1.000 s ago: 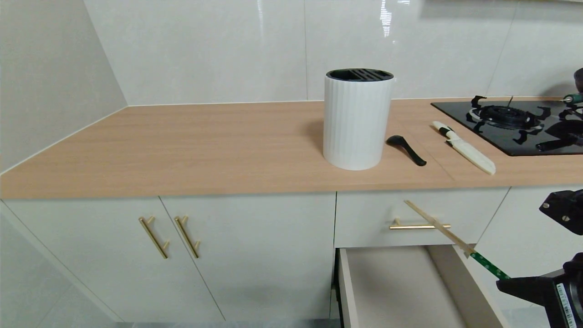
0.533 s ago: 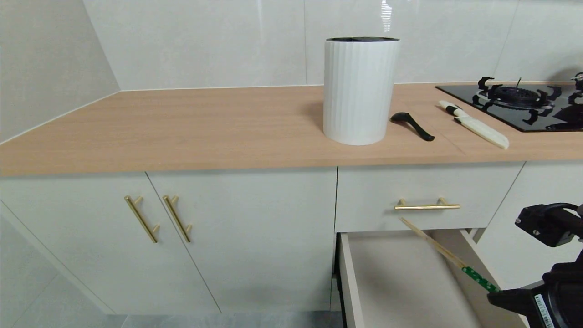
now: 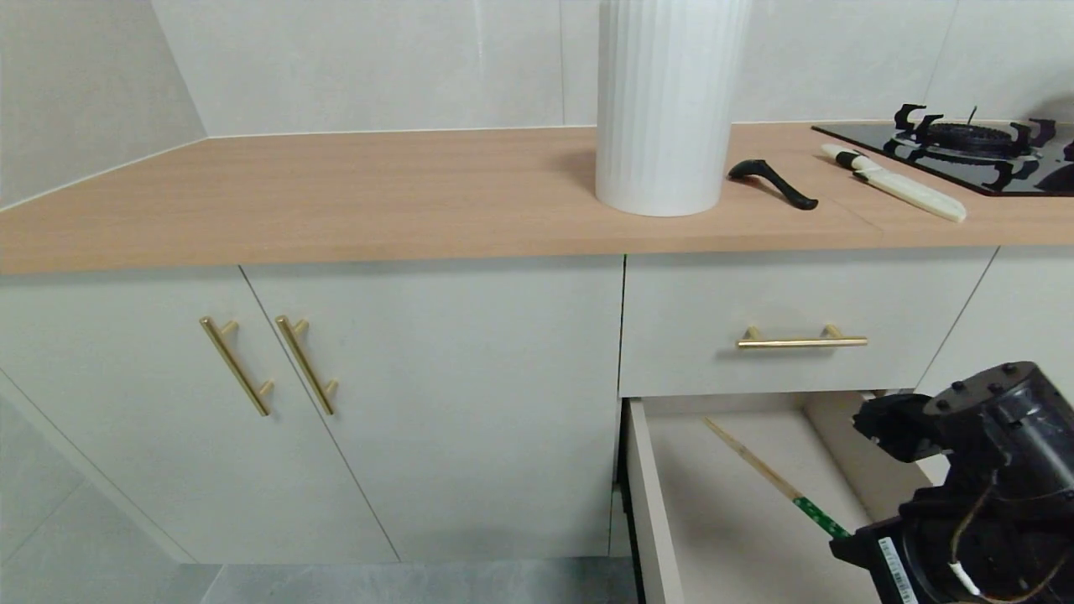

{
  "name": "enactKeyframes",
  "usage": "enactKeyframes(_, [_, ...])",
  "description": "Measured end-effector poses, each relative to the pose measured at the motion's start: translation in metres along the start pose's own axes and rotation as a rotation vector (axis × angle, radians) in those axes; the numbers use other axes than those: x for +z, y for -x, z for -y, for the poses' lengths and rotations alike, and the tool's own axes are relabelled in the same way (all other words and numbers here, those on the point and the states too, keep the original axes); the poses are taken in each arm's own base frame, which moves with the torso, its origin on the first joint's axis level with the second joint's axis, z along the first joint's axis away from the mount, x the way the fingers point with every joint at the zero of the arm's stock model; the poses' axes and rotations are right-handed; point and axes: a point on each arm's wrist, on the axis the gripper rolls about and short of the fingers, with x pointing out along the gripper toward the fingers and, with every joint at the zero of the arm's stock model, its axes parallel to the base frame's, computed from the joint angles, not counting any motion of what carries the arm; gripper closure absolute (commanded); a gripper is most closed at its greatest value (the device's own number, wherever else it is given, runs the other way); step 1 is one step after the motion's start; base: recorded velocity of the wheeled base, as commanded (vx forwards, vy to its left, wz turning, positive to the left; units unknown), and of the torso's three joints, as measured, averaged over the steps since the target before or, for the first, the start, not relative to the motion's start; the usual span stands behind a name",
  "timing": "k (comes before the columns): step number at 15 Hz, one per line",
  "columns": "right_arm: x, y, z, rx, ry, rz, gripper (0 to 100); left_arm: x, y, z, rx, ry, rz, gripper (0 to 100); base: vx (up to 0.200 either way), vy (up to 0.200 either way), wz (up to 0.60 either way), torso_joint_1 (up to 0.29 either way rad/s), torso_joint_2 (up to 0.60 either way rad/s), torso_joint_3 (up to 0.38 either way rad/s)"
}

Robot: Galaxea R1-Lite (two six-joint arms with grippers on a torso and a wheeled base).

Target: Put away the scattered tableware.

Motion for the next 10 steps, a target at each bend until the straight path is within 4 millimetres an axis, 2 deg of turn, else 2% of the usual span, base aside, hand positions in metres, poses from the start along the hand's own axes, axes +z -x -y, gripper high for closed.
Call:
enactKeyframes(3, [0.007, -0.03, -0.006, -0.013, 0.001, -0.035, 100, 0.0, 0.0, 0.0, 0.0, 0.0, 0.001, 0, 0.0, 0.0, 0.0, 0.0, 0.0, 0.0])
enactKeyframes(7, [0.021, -0.085, -0.015, -0.027, -0.037, -0.039, 100, 0.0, 0.0, 0.0, 0.0, 0.0, 0.001, 0, 0.0, 0.0, 0.0, 0.0, 0.0, 0.0])
enactKeyframes(10, [0.024, -0.128, -0.012, -0.055, -0.1, -0.041, 100, 0.0, 0.0, 0.0, 0.0, 0.0, 0.001, 0, 0.0, 0.0, 0.0, 0.0, 0.0, 0.0])
